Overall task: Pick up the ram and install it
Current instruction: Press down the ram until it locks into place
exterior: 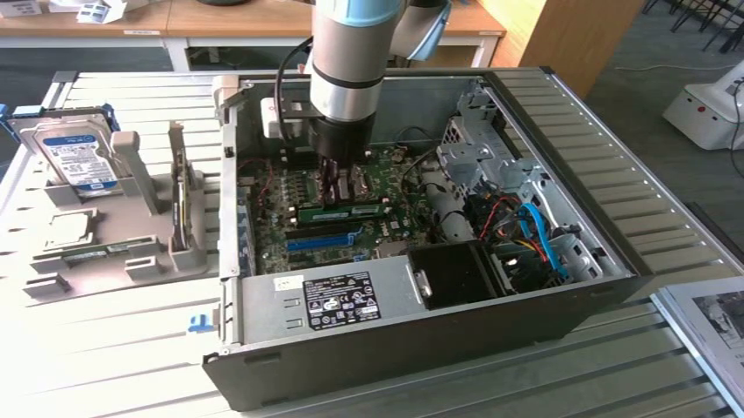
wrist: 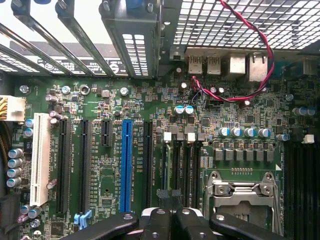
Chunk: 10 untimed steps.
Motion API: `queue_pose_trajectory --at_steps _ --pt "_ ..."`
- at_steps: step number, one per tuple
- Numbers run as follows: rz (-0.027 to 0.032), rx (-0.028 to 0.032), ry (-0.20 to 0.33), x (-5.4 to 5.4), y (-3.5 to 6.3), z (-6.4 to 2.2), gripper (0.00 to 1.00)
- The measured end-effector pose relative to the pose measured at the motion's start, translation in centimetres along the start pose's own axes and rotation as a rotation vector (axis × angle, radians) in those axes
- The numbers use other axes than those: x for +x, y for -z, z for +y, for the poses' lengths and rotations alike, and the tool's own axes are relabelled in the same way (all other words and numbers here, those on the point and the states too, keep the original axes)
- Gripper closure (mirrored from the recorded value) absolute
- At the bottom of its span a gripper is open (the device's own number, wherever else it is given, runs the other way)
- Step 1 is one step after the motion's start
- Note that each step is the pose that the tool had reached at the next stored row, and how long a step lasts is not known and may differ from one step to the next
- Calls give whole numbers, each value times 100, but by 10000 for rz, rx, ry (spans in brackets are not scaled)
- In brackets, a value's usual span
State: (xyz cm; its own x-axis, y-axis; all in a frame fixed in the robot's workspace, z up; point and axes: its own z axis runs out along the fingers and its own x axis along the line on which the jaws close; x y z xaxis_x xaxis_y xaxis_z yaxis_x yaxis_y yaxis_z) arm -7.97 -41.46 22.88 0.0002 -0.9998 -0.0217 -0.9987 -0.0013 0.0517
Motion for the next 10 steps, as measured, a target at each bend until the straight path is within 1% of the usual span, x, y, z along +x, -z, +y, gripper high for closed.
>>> queue_pose_trajectory --at_steps 10 --pt "-1 1 0 0 -12 -1 90"
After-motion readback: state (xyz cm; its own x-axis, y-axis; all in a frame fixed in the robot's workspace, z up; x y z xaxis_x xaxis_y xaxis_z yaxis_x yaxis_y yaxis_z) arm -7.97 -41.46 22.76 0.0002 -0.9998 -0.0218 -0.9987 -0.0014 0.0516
